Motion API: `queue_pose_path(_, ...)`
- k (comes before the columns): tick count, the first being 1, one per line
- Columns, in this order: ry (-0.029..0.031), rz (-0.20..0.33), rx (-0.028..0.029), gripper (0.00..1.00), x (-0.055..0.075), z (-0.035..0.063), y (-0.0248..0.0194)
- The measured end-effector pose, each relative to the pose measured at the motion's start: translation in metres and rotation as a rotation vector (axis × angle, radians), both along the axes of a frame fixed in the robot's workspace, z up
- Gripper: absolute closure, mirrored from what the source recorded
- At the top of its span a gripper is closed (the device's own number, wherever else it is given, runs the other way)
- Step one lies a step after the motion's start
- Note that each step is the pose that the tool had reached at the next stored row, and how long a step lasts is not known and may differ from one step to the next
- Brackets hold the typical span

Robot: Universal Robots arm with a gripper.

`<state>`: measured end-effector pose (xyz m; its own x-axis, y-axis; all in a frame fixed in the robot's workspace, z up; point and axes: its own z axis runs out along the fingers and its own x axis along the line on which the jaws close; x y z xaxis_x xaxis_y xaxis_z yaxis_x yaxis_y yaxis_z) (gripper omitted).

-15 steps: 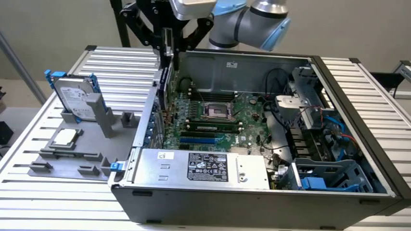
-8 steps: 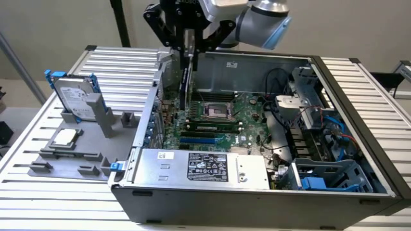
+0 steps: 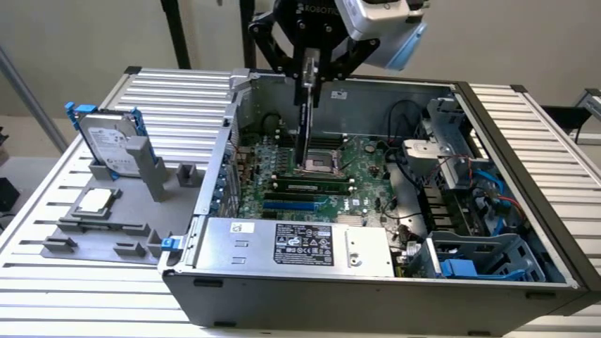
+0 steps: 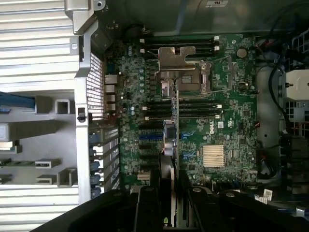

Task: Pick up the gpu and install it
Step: 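Pick up the gpu and move the gpu toward the slot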

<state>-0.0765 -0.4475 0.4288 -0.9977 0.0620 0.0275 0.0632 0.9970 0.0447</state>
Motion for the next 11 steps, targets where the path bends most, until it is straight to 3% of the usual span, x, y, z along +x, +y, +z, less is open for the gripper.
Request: queue_pose_path(11,-0.0001,0.005,-0.0008,0.73,0.034,-0.0199,0.0127)
